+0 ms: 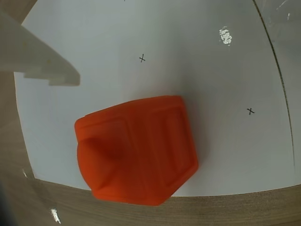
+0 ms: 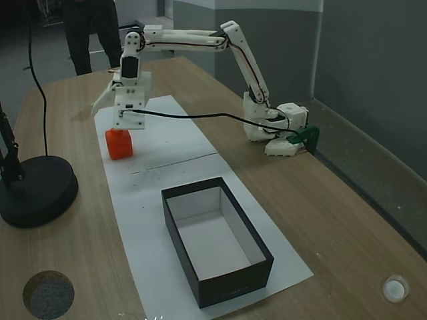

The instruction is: Grab a orange square and put it in the box.

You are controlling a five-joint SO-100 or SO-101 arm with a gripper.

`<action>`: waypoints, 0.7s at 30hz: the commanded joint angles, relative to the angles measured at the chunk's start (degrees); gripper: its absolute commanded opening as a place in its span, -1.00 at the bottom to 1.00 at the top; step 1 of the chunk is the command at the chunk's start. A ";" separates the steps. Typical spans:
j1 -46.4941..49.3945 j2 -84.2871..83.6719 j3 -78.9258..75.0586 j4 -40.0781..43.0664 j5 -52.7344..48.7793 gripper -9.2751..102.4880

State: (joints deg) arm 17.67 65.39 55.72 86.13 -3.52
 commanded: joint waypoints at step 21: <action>0.79 -8.17 -4.83 -0.62 -2.46 -0.20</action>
State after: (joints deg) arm 17.75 56.87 54.05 86.04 -5.89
